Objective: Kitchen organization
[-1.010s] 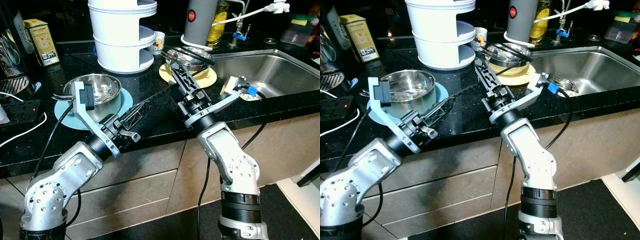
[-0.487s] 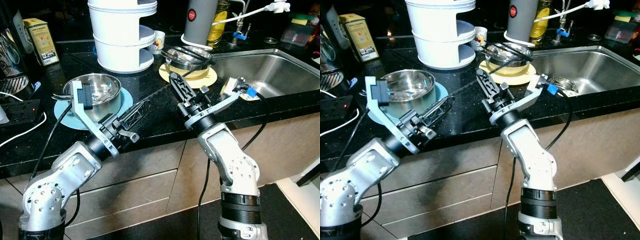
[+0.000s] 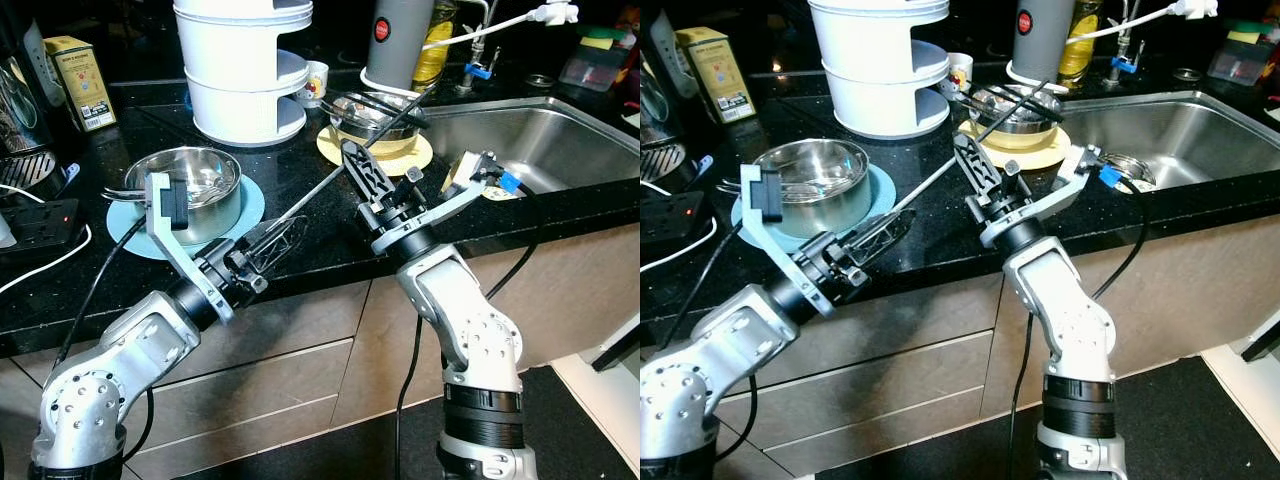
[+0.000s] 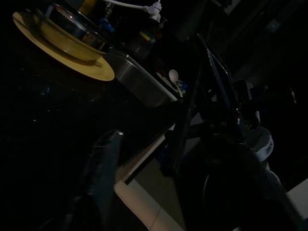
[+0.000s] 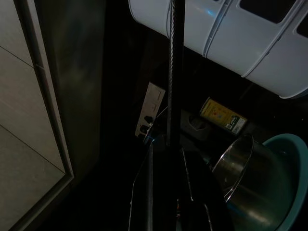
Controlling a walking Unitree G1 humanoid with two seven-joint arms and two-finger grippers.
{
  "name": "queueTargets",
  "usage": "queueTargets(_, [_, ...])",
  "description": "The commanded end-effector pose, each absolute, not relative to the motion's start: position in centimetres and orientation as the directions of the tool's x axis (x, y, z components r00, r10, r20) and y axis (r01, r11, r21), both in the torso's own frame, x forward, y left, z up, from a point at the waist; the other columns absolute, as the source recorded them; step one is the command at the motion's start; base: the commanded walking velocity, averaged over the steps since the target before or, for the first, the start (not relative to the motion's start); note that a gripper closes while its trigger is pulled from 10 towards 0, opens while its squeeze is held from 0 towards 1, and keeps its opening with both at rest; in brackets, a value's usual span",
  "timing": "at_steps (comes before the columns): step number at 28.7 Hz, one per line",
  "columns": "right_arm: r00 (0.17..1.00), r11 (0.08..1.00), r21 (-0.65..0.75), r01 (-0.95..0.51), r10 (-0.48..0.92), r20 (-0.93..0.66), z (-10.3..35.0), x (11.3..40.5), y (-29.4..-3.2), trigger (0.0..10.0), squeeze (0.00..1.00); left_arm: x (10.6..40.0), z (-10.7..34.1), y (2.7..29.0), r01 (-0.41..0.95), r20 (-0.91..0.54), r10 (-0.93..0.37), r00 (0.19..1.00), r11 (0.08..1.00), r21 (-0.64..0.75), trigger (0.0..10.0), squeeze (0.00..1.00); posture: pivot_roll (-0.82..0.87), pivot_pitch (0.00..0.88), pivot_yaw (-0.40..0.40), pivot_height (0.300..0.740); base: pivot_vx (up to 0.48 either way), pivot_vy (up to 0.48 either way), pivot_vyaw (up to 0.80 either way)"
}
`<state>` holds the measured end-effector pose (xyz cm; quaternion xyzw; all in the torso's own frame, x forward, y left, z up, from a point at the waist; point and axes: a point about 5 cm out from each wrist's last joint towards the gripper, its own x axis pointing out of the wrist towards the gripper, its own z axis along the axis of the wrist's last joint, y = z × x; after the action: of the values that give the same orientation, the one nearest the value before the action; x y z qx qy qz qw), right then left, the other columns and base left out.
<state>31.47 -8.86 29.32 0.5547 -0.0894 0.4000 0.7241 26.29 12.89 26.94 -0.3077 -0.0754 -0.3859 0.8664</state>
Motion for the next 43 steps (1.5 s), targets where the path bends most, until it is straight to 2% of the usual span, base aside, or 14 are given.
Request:
queueTargets(1, [0.675, 0.082, 0.731, -0.677, 0.465, 0.573, 29.3, 31.4, -9.3, 0.0, 0.00, 26.5, 26.9, 13.1, 0.699, 0.356, -0.609, 0.709, 0.538, -0.470, 10.0, 1.00, -0.07, 0.139, -0.037, 0.740, 0.000, 0.000, 0.00])
queueTargets(6, [0.694, 0.142, 0.719, -0.681, 0.438, 0.571, 29.4, 31.8, -10.6, 0.0, 0.00, 26.7, 26.8, 13.5, 0.683, 0.344, -0.595, 0.726, 0.569, -0.457, 10.0, 1.00, -0.07, 0.136, -0.039, 0.740, 0.000, 0.000, 0.00])
queueTargets(7, [0.706, 0.177, 0.712, -0.680, 0.422, 0.569, 29.5, 32.0, -11.3, 0.0, 0.00, 26.7, 26.8, 13.6, 0.679, 0.336, -0.594, 0.731, 0.584, -0.445, 10.0, 0.40, -0.07, 0.136, -0.039, 0.740, 0.000, 0.000, 0.00])
queueTargets(8, [0.733, 0.238, 0.705, -0.669, 0.374, 0.569, 29.8, 32.3, -12.6, 0.0, 0.00, 26.7, 26.8, 13.7, 0.679, 0.329, -0.597, 0.732, 0.597, -0.428, 10.0, 0.00, -0.07, 0.137, -0.039, 0.740, 0.000, 0.000, 0.00])
queueTargets(11, [0.752, 0.290, 0.696, -0.657, 0.327, 0.573, 30.1, 32.6, -13.7, 0.0, 0.00, 26.7, 26.8, 13.8, 0.682, 0.328, -0.601, 0.729, 0.603, -0.413, 10.0, 0.00, -0.07, 0.137, -0.039, 0.740, 0.000, 0.000, 0.00])
queueTargets(12, [0.778, 0.402, 0.670, -0.624, 0.241, 0.580, 30.7, 32.9, -15.3, 0.0, 0.00, 26.6, 26.9, 13.6, 0.692, 0.329, -0.609, 0.721, 0.611, -0.384, 10.0, 0.00, -0.07, 0.136, -0.038, 0.740, 0.000, 0.000, 0.00])
queueTargets(14, [0.783, 0.606, 0.576, -0.548, 0.128, 0.609, 32.0, 32.8, -17.3, 10.0, 0.00, 26.7, 27.0, 13.0, 0.692, 0.317, -0.615, 0.722, 0.657, -0.299, 10.0, 0.00, -0.08, 0.137, -0.037, 0.740, 0.000, 0.000, 0.00])
queueTargets(20, [0.762, 0.915, 0.081, -0.396, 0.278, 0.585, 33.4, 31.9, -15.4, 10.0, 0.00, 28.6, 27.3, 12.3, 0.563, 0.258, -0.524, 0.812, 0.820, -0.105, 10.0, 0.00, -0.08, 0.137, -0.037, 0.740, 0.000, 0.000, 0.00])
queueTargets(32, [0.786, 0.907, -0.171, -0.384, 0.419, 0.455, 30.7, 31.8, -13.4, 10.0, 0.00, 30.1, 28.2, 11.9, 0.460, 0.226, -0.450, 0.864, 0.888, 0.009, 10.0, 0.00, -0.09, 0.146, -0.035, 0.740, 0.000, 0.000, 0.00])
queueTargets(38, [0.731, 0.791, 0.061, -0.609, 0.530, 0.430, 29.4, 31.0, -13.5, 10.0, 0.00, 27.8, 28.3, 10.6, 0.709, 0.274, -0.673, 0.687, 0.704, -0.049, 10.0, 0.00, -0.09, 0.146, -0.034, 0.740, 0.000, 0.000, 0.00])
queueTargets(39, [0.682, 0.713, 0.058, -0.698, 0.638, 0.358, 27.9, 30.0, -13.9, 10.0, 0.00, 25.8, 26.5, 10.4, 0.840, 0.104, -0.839, 0.534, 0.541, 0.049, 10.0, 0.00, -0.08, 0.144, -0.034, 0.740, 0.000, 0.000, 0.00])
queueTargets(41, [0.682, 0.713, 0.058, -0.698, 0.638, 0.358, 27.9, 30.0, -13.9, 10.0, 0.00, 25.8, 26.5, 10.4, 0.840, 0.104, -0.839, 0.534, 0.541, 0.049, 10.0, 0.00, -0.08, 0.144, -0.034, 0.740, 0.000, 0.000, 0.00])
queueTargets(42, [0.624, 0.632, 0.053, -0.773, 0.743, 0.242, 26.0, 28.8, -14.1, 10.0, 0.00, 24.2, 23.7, 11.1, 0.903, -0.143, -0.893, 0.427, 0.416, 0.104, 10.0, 0.00, -0.08, 0.142, -0.033, 0.740, 0.000, 0.000, 0.00])
queueTargets(43, [0.624, 0.632, 0.053, -0.773, 0.743, 0.242, 26.0, 28.8, -14.1, 10.0, 0.00, 24.2, 23.7, 11.1, 0.903, -0.143, -0.893, 0.427, 0.416, 0.104, 10.0, 0.00, -0.08, 0.142, -0.033, 0.740, 0.000, 0.000, 0.00])
